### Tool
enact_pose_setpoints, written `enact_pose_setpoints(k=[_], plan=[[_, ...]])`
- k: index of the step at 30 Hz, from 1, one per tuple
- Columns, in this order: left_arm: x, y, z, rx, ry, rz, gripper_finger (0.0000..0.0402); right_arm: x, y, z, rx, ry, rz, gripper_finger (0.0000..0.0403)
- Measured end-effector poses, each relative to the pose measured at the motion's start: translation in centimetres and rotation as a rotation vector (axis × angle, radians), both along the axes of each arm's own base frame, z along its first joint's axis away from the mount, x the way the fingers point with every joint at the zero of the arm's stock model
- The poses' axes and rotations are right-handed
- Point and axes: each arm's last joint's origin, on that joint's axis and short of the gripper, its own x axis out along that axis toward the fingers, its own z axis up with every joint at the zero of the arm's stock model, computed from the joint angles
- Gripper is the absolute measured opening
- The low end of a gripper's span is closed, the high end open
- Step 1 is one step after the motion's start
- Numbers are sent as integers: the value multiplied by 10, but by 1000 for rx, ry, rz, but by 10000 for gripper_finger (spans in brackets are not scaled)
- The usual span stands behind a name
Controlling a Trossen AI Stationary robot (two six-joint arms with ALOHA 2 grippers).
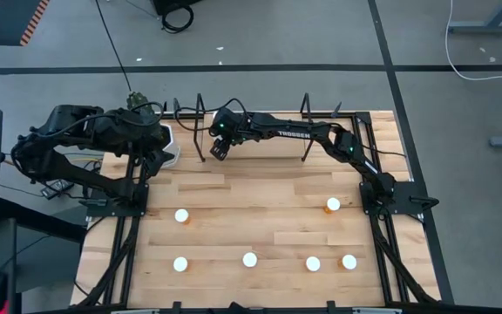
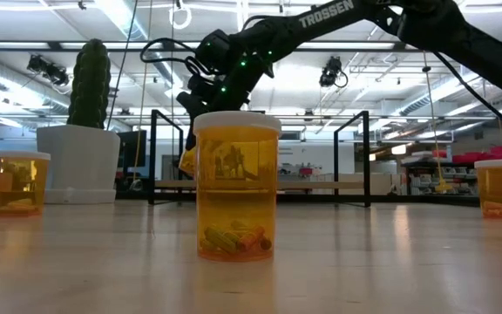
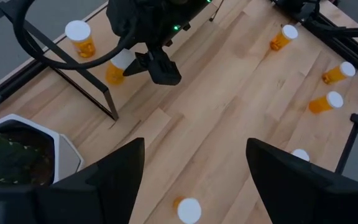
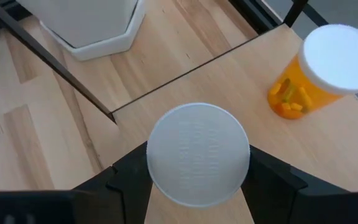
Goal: Pick and place medicine bottles onto shelf by color
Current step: Put the orange pill bottle on the shelf
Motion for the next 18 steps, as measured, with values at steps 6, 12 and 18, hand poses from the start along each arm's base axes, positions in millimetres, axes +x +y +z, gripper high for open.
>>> enact_pose_setpoints(k=[6, 12, 18], plan=[[0, 0, 0, 0, 0, 0, 288, 0, 2, -1, 24, 6, -4, 225], [0, 0, 0, 8, 7, -11, 288, 0, 2, -1, 26, 5, -3, 236], [-2, 0, -2, 7, 29, -10, 288, 0, 2, -1, 37, -1, -17, 252]])
